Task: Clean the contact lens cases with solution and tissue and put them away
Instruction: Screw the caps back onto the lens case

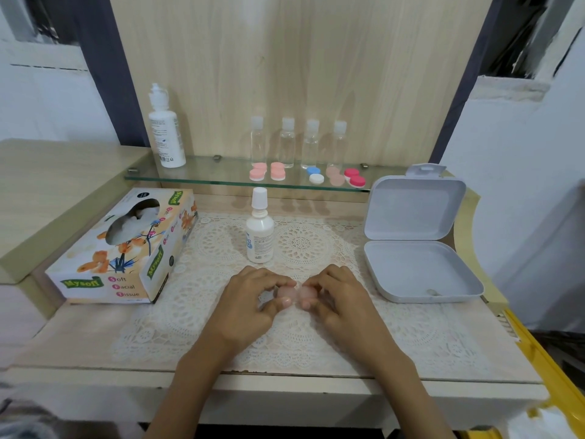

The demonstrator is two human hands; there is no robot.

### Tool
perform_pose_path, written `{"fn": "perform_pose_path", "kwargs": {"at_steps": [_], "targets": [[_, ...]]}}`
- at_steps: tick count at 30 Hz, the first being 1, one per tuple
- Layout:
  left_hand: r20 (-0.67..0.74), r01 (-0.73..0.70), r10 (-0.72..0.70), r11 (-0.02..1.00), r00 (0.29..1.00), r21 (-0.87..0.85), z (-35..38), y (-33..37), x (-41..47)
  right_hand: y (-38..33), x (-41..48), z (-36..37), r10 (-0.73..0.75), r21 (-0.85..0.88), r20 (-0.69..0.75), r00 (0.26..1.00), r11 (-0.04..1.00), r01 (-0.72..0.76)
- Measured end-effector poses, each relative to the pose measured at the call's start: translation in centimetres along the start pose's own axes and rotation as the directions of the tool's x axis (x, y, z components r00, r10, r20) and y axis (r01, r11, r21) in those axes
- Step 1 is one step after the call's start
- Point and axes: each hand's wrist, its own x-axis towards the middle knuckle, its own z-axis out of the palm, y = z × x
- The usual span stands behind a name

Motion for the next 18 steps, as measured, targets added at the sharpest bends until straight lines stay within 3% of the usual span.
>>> {"fn": "perform_pose_path", "kwargs": {"at_steps": [18], "targets": [[-0.012,0.007,-0.007,1.0,1.0,0.002,-0.04,0.19,-0.09,0.01,0.19,0.11,-0.02,-0.013,0.011,1.0,1.0,0.02]]}}
